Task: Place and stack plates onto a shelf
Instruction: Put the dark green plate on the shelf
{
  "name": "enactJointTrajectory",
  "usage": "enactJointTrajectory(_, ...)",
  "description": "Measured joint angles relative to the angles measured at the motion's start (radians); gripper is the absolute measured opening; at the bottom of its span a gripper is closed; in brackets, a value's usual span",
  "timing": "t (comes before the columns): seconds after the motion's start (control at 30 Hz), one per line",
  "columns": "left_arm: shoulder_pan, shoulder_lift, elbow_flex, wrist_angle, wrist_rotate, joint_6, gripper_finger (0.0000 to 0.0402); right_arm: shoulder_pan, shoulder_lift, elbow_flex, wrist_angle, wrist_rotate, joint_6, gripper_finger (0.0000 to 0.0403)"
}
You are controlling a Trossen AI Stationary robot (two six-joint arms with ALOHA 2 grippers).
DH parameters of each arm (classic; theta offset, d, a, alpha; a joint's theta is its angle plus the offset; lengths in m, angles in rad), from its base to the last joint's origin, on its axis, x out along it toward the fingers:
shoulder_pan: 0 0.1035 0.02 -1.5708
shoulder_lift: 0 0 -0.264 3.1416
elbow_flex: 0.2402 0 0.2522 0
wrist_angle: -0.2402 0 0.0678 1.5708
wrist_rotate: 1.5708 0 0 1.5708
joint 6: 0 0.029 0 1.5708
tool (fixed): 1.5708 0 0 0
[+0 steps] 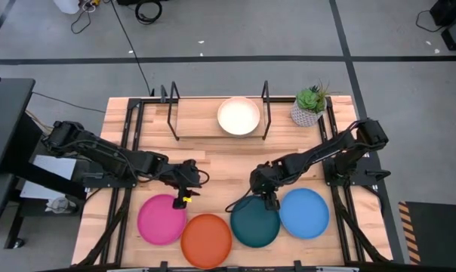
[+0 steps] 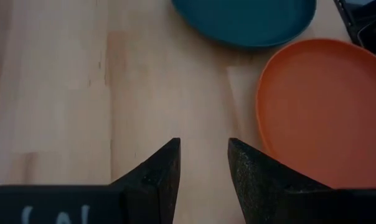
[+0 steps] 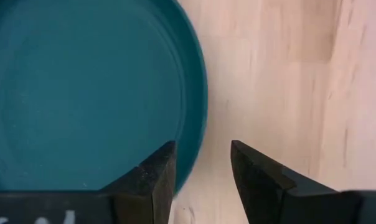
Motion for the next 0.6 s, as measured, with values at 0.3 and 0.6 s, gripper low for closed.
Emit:
enactJointTrajectory(0.3,0.000,0.000,0.000,-0.005,-0.028,0.051,0.0140,0.013,0.060,0.000,0.004,-0.008,0.026,0.0151)
enactJointTrajectory(0.6,0.000,0.000,0.000,-0.004,-0.037,0.095,0.0140,-0.001,0.065,0.003,0.015,-0.011,0.044,0.0018)
